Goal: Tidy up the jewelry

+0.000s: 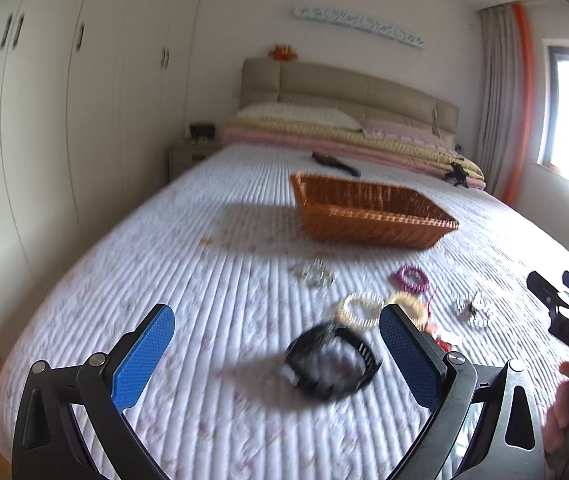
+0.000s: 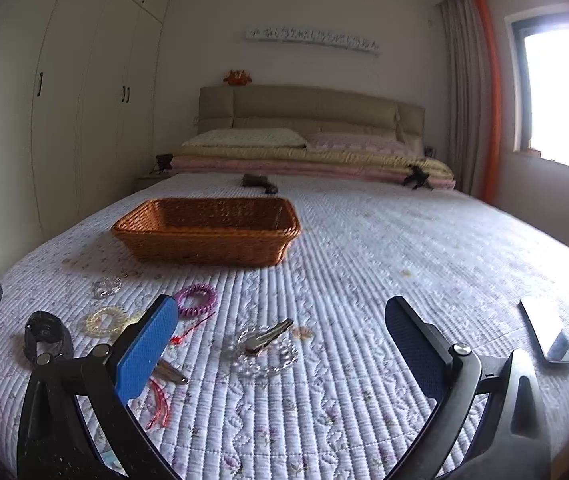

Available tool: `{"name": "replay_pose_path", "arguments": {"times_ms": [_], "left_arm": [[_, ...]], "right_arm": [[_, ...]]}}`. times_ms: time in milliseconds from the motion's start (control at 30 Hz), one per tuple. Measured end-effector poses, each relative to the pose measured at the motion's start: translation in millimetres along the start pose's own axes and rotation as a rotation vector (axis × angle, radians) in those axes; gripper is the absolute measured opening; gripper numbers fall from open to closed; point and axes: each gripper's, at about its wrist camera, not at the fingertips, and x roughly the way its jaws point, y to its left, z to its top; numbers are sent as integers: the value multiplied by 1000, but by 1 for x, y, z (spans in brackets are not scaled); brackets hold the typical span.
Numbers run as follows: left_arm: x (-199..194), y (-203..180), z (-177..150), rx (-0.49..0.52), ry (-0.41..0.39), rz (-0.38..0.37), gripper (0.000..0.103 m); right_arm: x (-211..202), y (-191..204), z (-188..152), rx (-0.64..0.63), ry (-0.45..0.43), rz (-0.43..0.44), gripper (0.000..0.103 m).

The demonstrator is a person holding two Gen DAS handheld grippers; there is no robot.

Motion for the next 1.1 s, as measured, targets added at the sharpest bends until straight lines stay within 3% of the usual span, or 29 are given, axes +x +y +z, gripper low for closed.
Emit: {"name": "replay_pose_path", "arguments": {"times_ms": [167,267,367,400,467,533,567,700,833,1100], "left_arm": [[11,11,-8,-6,116,-62,101],[20,6,-13,-2,168,-98,90],[25,2,-16,-5,199,-115,90],[28,0,-16,-10,208,-128,89],[33,-2,-14,-18,224,-133,83],[40,-4,-12,-21,249,-146,71],[43,-5,-12,-25,262,-145,71],[51,-9,-12,-21,290,-155,71],[59,-12,-13,-10,324,-156,63],[74,-15,-15,-17,366,-175,63]], "right_arm": [[10,-14,-3,70,106,9,103],[8,-18,-8,66,165,-6,98],[5,-15,-20,3,196,-13,88],[5,-14,-24,-9,216,-15,79],[12,-14,-29,-33,252,-16,74],[20,-16,-30,-28,277,-8,55],[26,-19,-28,-14,294,13,50],[46,-22,-19,-7,332,31,48],[70,-16,-18,-31,386,41,35],[102,-21,-22,-7,483,53,33]]}}
